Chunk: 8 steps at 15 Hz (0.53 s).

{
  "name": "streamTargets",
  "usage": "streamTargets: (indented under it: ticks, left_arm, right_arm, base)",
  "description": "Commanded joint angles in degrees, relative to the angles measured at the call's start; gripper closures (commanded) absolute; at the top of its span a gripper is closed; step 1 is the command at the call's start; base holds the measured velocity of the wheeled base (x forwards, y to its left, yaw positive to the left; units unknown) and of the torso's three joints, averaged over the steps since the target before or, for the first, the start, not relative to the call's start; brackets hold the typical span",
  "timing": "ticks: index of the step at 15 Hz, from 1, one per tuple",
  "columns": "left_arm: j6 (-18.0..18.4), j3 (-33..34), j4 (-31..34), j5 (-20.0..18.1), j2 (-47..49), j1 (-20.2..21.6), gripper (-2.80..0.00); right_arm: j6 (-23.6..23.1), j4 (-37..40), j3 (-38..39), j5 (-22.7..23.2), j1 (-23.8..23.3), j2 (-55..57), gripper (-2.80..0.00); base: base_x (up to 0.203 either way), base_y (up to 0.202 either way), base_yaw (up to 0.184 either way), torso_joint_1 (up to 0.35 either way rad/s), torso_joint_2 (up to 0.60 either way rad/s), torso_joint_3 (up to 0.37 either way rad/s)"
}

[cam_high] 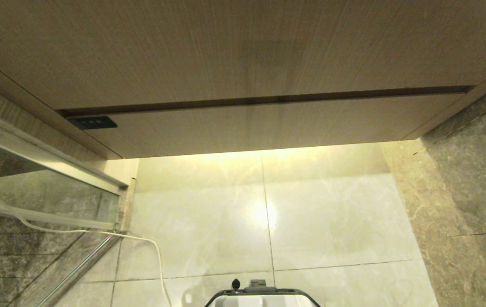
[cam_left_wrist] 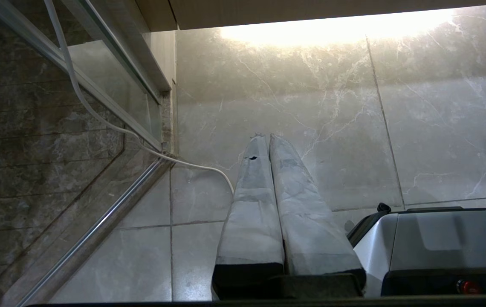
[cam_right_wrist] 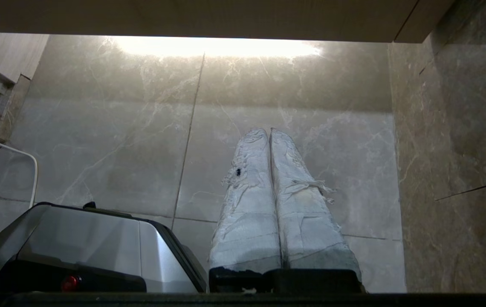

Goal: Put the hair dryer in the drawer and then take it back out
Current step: Pull open the drawer

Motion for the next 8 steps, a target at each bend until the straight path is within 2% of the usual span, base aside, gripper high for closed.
streamTargets:
  ticks: [1,6,8]
  left_arm:
    - [0.0,0.09,0.0,-0.01,0.0,0.01,0.0]
    - [0.0,0.09,0.0,-0.01,0.0,0.01,0.0]
    - [0.0,0.09,0.0,-0.01,0.0,0.01,0.0]
  right_arm:
    - [0.04,-0.01,2.29,0.02,0.05,-2.22,0.0]
    - [-0.63,-0.08,2.29,-0.23,0.05,-2.22,0.0]
    - [-1.72,0.87,-1.61,0.69,0.05,-2.22,0.0]
  base:
    - [0.0,0.0,0.0,0.0,0.0,0.0]
    - [0.0,0.0,0.0,0.0,0.0,0.0]
    - [0.0,0.0,0.0,0.0,0.0,0.0]
